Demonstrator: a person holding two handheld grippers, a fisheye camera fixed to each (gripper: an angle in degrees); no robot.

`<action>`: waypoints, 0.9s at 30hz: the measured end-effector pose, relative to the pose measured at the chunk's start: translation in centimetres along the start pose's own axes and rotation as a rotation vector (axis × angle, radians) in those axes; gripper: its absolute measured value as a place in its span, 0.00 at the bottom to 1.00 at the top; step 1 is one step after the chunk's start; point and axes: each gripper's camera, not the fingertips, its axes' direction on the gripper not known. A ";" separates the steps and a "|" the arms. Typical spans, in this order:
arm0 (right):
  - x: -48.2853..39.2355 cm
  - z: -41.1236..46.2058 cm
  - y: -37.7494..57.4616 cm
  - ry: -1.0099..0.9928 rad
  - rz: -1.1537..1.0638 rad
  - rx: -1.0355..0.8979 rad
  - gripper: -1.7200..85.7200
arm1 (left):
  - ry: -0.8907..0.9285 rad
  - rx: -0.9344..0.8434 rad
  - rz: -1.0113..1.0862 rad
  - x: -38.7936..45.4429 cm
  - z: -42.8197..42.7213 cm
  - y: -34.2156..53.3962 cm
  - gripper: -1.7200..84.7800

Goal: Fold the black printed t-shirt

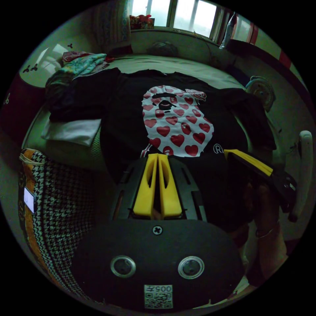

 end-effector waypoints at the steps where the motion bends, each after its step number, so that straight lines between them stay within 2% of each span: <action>1: -0.1 0.0 0.1 0.000 0.000 0.000 0.01 | -0.002 0.000 0.000 0.2 0.0 0.3 0.01; 27: -3.0 -0.9 3.9 -0.011 0.007 -0.002 0.01 | -0.010 0.000 0.002 3.7 -0.9 5.0 0.01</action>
